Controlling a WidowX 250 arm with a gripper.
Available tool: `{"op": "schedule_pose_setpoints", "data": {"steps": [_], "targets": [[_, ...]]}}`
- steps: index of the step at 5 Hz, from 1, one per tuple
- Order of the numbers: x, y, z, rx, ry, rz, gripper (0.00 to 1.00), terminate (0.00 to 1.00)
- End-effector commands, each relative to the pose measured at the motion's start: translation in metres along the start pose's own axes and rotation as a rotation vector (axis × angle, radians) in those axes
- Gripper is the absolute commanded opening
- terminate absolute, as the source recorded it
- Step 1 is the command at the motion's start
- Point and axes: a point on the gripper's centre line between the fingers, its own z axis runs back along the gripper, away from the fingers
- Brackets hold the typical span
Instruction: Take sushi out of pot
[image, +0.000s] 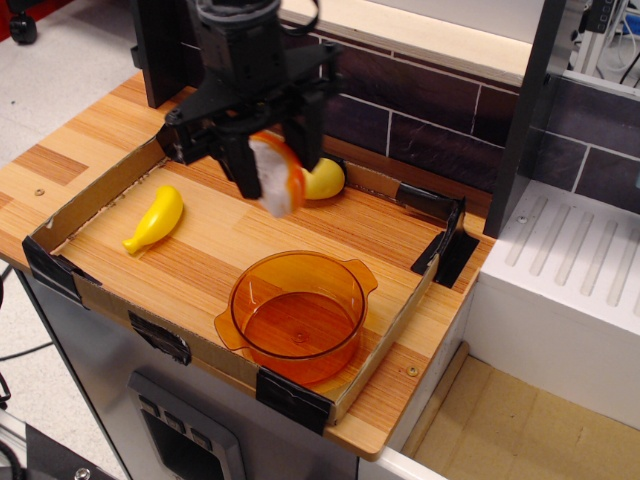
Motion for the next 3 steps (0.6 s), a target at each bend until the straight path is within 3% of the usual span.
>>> {"op": "schedule_pose_setpoints", "data": {"steps": [1, 3], "targets": [[0.063, -0.002, -0.015, 0.018, -0.074, 0.155, 0.0, 0.0], [0.085, -0.001, -0.039, 0.059, -0.084, 0.183, 0.0, 0.0]]}}
